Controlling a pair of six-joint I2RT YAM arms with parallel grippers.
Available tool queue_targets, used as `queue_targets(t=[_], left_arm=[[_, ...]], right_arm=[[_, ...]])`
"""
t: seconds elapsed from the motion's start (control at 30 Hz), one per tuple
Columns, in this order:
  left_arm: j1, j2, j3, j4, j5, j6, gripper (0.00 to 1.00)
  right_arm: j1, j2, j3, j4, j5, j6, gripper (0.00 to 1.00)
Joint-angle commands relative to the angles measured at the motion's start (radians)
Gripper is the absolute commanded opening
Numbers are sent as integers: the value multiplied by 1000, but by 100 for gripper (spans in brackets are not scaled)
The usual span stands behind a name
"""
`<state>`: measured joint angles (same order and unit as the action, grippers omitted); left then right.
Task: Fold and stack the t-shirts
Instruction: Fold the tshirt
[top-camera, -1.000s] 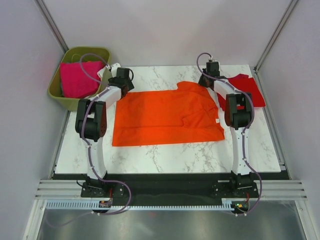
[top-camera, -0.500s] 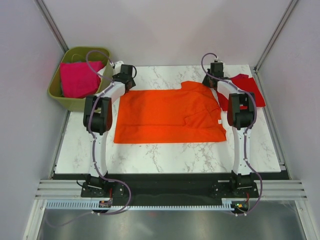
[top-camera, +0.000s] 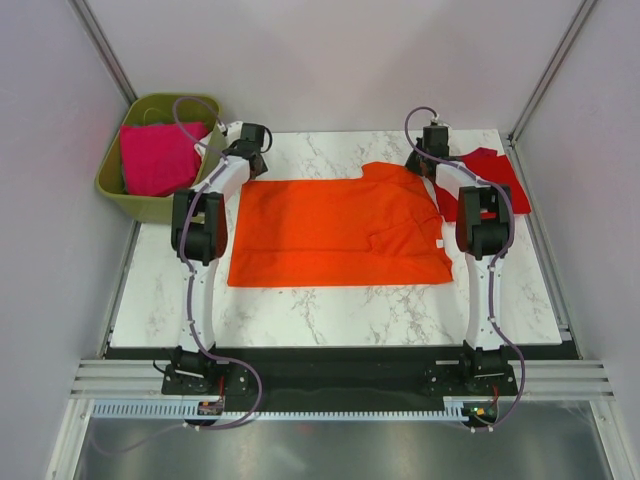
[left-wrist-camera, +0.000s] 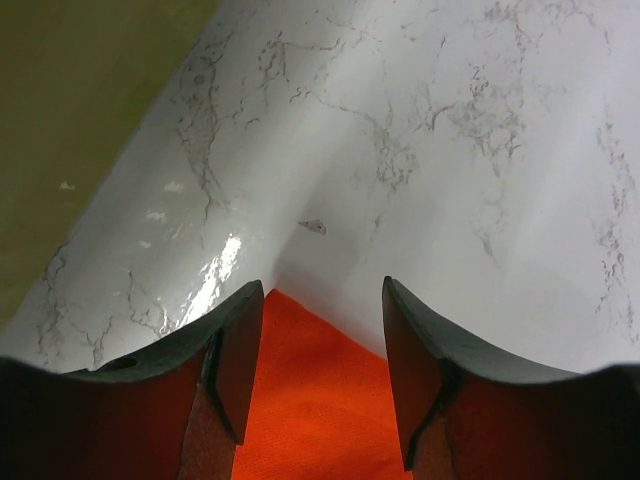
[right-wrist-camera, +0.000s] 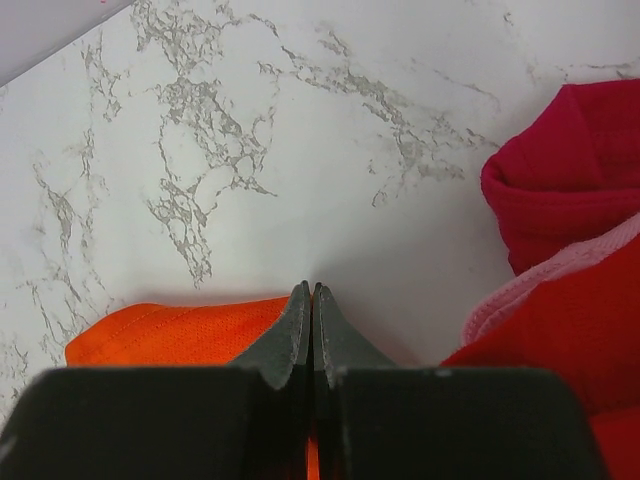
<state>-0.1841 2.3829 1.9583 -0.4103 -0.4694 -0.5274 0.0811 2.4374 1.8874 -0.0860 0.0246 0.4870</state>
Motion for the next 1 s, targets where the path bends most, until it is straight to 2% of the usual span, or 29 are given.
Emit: queue_targets(t=[0.0, 0.13, 0.3, 0.37, 0.4, 0.43, 0.5, 0.6, 0.63, 0.8, 0.9, 0.97], left_arm=[[8, 36, 85, -90, -17, -37, 58], [37, 67, 117, -128, 47, -68, 57], [40, 68, 131, -153, 49, -77, 53], [38, 71, 132, -154, 51, -79, 47], [38, 73, 137, -156, 58, -77, 44], [40, 78, 142, -157, 61, -72, 36], [40, 85, 155, -162, 66, -71, 29], [41, 82, 156, -162, 61, -71, 12], [41, 82, 154, -160, 58, -71, 2], [40, 72, 140, -154, 49, -68, 2], [38, 23, 65, -101, 32, -77, 2], [35, -39, -30, -6, 22, -72, 2]], right_arm=[[-4, -40, -14, 25, 0, 12, 1], [-7, -44, -20, 31, 1, 16, 1], [-10, -54, -36, 57, -2, 24, 2], [-14, -52, -37, 65, -12, 30, 2], [-15, -51, -40, 66, -14, 30, 2], [-15, -52, -43, 71, -17, 33, 2], [-18, -52, -44, 72, -20, 35, 2], [-18, -58, -51, 77, -22, 35, 2], [-18, -63, -53, 78, -23, 35, 2], [-18, -83, -59, 77, -58, 22, 2], [-18, -106, -77, 77, -80, 15, 2], [-18, -126, -96, 107, -91, 12, 2]])
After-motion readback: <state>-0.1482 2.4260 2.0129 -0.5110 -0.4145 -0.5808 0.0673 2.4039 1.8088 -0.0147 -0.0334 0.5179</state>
